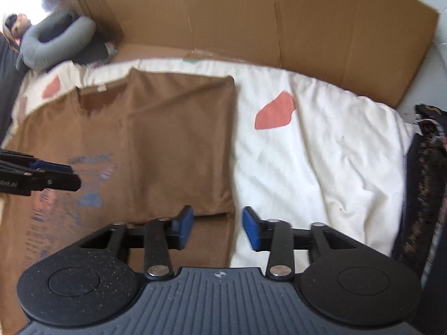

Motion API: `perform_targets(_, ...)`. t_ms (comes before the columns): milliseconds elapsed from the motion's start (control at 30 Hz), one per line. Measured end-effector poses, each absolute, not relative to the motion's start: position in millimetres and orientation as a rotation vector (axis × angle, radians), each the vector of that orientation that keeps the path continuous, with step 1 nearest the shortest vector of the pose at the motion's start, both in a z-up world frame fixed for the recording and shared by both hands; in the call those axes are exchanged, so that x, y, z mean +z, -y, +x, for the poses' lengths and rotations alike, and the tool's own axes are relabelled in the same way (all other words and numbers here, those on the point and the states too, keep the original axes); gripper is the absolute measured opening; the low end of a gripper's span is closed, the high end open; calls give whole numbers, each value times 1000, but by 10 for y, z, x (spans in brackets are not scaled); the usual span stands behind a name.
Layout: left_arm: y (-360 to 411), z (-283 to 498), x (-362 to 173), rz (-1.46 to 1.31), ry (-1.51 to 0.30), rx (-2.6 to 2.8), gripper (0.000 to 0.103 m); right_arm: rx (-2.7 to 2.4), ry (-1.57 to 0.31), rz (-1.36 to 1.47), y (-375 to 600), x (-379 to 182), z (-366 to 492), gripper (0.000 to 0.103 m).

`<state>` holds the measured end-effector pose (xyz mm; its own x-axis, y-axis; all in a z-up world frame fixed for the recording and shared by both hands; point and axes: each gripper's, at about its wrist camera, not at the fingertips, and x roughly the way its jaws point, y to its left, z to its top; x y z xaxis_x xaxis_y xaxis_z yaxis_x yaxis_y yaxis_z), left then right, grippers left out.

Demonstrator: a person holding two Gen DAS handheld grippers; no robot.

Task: Fold clothes
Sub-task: 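Open the left tool and lift both tools away from the T-shirt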

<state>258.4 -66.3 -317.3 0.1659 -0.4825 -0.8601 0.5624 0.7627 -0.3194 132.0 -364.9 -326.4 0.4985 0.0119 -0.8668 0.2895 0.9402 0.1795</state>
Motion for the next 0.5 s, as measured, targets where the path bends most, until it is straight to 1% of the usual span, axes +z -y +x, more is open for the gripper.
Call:
perform_targets(167, 358, 2513, -2739, 90, -1161, -689, 58, -159, -1028, 298, 3554, -2793, 1231, 49)
perform_targets(200, 297, 2510, -2664, 88, -1165, -673, 58, -156, -1031, 298, 3538, -2694, 1217, 50)
perform_targets(267, 182, 2492, -2509, 87, -1168, -643, 58, -147, -1037, 291, 3494, -2513, 1197, 62)
perform_targets(333, 56, 2457, -2332, 86, -1158, -636, 58, -131, -1046, 270, 3415, -2351, 1195, 67)
perform_targets(500, -252, 2424, -1896, 101, -1128, -591, 58, -120, -1048, 277, 3260, -1925, 1159, 68)
